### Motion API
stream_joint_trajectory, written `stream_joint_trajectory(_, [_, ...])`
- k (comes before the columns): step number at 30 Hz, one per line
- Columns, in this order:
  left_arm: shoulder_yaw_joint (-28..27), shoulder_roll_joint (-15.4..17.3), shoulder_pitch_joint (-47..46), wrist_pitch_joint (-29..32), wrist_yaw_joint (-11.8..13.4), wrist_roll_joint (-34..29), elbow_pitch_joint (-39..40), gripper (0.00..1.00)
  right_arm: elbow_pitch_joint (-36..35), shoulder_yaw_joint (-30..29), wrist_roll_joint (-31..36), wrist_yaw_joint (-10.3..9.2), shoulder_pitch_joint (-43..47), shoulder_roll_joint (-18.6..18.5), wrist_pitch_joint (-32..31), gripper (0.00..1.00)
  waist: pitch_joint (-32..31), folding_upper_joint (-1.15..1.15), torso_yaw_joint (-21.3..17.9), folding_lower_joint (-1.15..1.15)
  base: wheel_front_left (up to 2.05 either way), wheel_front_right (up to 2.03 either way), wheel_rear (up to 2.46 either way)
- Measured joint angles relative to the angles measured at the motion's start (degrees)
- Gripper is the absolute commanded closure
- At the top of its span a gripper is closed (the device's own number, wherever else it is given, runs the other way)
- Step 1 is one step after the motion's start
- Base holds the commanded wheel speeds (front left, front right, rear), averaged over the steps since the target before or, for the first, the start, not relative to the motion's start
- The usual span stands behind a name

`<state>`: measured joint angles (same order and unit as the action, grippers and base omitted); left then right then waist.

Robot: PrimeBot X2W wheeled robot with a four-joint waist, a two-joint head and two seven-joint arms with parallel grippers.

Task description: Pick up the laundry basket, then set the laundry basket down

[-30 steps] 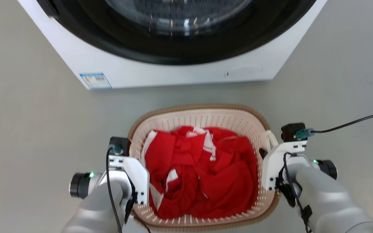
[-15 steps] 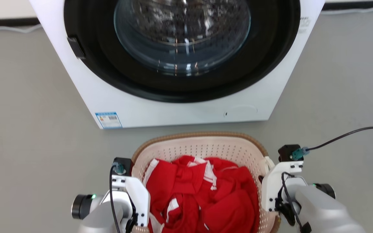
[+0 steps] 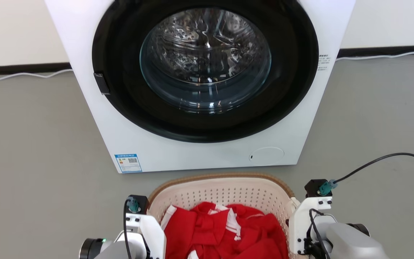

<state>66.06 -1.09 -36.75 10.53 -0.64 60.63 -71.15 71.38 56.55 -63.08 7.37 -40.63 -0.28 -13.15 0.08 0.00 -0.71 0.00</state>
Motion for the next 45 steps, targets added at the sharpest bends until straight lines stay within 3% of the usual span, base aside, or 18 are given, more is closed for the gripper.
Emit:
stream_joint_trajectory(27, [1.9,0.0,1.9,6.5,-0.9,1.1,-0.3,1.0,-0.1,5.0,-5.2,0.0,1.3,0.1,-5.9,1.0,-2.8,0.0,-0.6,0.0,0.0,0.0,0.0])
stream_joint_trajectory(45, [2.5,0.0,2.0,6.5,-0.9,1.5,-0.3,1.0,-0.2,7.3,-7.6,0.0,1.2,0.1,-5.9,1.0,-2.6,0.0,-0.4,0.0,0.0,0.0,0.0])
